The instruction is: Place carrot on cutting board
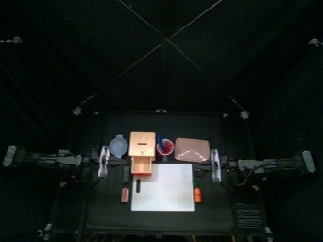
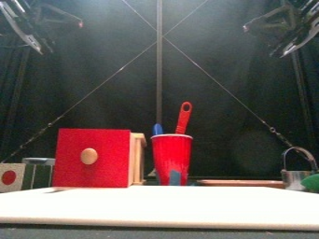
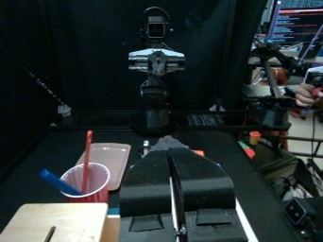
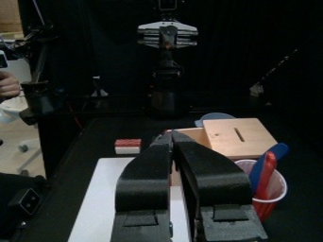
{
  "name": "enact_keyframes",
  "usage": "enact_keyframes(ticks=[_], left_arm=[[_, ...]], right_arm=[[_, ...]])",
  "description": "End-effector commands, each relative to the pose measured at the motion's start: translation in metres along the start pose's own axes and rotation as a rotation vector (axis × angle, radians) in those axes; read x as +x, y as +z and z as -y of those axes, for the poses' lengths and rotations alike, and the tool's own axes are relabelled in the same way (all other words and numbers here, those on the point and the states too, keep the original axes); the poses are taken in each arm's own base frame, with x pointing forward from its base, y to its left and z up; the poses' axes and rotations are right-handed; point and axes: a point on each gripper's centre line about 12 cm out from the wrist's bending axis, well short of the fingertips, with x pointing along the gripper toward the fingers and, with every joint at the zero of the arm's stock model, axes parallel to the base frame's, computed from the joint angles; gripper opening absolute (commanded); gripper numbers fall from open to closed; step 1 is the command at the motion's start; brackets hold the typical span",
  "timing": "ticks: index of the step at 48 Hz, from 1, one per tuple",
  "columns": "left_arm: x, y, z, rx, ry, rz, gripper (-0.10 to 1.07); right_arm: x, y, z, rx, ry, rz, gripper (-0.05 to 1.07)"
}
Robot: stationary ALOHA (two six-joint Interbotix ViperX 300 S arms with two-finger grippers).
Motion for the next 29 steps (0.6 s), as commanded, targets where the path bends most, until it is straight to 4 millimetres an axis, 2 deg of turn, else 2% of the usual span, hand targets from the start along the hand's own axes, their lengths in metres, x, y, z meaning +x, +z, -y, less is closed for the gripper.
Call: enact_keyframes(ticks=[1,5,9,15,21,29], left_arm=[[0.001,-0.005,0.0,0.004,-0.001,-0.015,0.0],[0.001,-0.006,0.0,0.001,0.0,-0.02,0.0],[0.0,-0.007,0.0,0.003,-0.002,-0.021,0.0],[-0.001,-0.012,0.0,0.001,-0.002,-0.043,0.0],[-0.001,-0.016,0.0,-0.002,0.0,-0.054,0.0],[-0.002,-0.017,0.0,-0.007,0.002,-0.055,0.0]], right_arm=[[0.003,-0.002,0.001,0.001,-0.003,-0.021,-0.02],[0.003,-0.006,0.0,0.029,-0.002,-0.069,0.0],[0.002,-0.014,0.0,0.131,-0.012,-0.176,0.04],[-0.003,-0.03,-0.006,0.391,-0.041,-0.476,0.11],[-0.015,-0.037,-0.014,0.568,-0.086,-0.768,0.12],[-0.028,-0.038,-0.017,0.814,-0.25,-1.02,0.13]])
